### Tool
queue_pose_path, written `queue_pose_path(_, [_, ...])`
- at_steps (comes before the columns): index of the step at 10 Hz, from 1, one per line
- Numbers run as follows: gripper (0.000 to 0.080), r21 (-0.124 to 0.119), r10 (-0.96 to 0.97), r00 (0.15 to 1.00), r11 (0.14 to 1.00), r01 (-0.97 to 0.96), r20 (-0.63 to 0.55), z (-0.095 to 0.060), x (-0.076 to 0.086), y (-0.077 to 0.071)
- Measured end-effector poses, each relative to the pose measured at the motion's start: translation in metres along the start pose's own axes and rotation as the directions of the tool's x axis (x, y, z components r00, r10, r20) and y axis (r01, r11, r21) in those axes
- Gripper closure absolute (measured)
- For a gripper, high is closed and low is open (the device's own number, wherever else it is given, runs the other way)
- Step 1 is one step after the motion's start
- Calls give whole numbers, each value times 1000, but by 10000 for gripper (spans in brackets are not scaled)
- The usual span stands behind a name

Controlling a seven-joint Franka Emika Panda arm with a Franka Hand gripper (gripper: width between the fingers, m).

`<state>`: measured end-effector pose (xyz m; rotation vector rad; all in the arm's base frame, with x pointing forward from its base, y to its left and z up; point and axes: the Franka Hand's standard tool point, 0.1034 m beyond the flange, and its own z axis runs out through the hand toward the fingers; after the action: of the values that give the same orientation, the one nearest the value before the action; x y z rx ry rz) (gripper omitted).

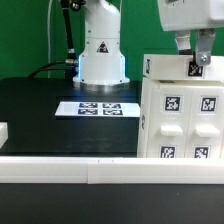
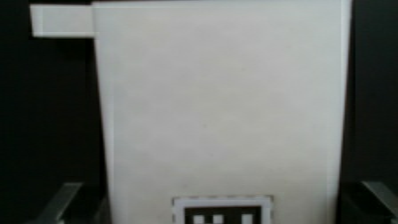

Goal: Assemble cabinet

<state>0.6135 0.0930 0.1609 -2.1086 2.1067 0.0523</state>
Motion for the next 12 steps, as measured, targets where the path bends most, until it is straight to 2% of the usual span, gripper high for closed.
queue_pose_path(1, [195, 0, -17, 1000, 1000, 17, 2, 0, -1, 0])
queue_pose_path(2, [45, 0, -24, 1000, 1000, 24, 3, 0, -1, 0])
queue_pose_path(3, [13, 6, -57, 998, 998, 57, 13, -3, -2, -1])
queue_pose_path(7, [2, 47, -107, 993, 993, 105, 41, -28, -10, -3])
queue_pose_path(10, [2, 34, -178, 983, 984, 176, 35, -23, -10, -1])
queue_pose_path(11, [2, 9, -283, 959, 959, 283, 32, -21, -13, 0])
queue_pose_path(12, [2, 4, -382, 924, 924, 382, 34, -20, -15, -1])
